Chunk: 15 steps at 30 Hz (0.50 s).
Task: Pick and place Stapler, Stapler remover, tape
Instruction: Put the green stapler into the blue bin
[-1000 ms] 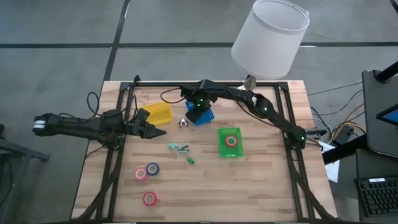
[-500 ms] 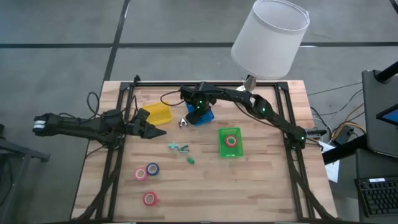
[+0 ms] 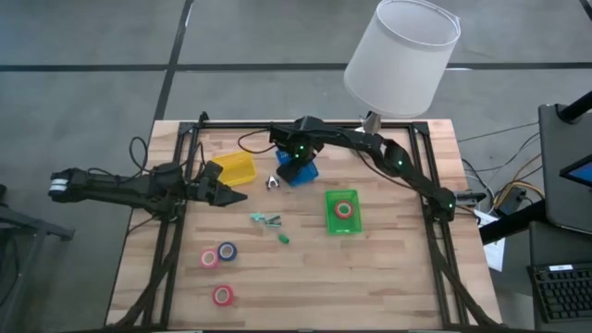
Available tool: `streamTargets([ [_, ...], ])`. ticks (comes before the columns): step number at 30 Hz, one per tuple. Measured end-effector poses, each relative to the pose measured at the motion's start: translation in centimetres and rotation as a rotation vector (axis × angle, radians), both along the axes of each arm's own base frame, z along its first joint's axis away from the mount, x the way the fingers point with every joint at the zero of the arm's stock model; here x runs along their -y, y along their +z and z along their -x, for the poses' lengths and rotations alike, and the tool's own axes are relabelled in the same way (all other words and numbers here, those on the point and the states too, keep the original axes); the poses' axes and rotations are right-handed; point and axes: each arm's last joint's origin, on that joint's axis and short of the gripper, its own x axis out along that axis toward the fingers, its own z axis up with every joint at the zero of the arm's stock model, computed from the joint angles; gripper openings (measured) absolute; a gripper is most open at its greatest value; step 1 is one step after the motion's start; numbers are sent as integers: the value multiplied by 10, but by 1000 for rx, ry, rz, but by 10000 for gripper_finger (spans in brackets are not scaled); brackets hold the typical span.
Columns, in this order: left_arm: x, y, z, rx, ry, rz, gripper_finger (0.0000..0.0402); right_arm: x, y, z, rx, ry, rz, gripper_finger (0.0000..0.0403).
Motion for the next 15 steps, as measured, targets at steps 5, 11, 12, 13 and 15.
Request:
streamTargets([
  [5, 0, 0, 0, 3, 0, 0, 101, -35, 35, -3, 102, 39, 2, 169],
  [11, 0, 1, 0, 8, 0, 0, 101, -96, 47, -14, 171, 125, -10, 164],
  [12, 0, 1, 0, 8, 0, 0, 101, -106, 47, -16, 173, 128, -18, 164],
  [13, 0, 1, 0, 8, 0, -1, 101, -116, 47, -17, 180, 139, -21, 165],
  [15, 0, 1, 0, 8, 0, -1, 101, -137, 48, -20, 201, 179, -19, 167],
])
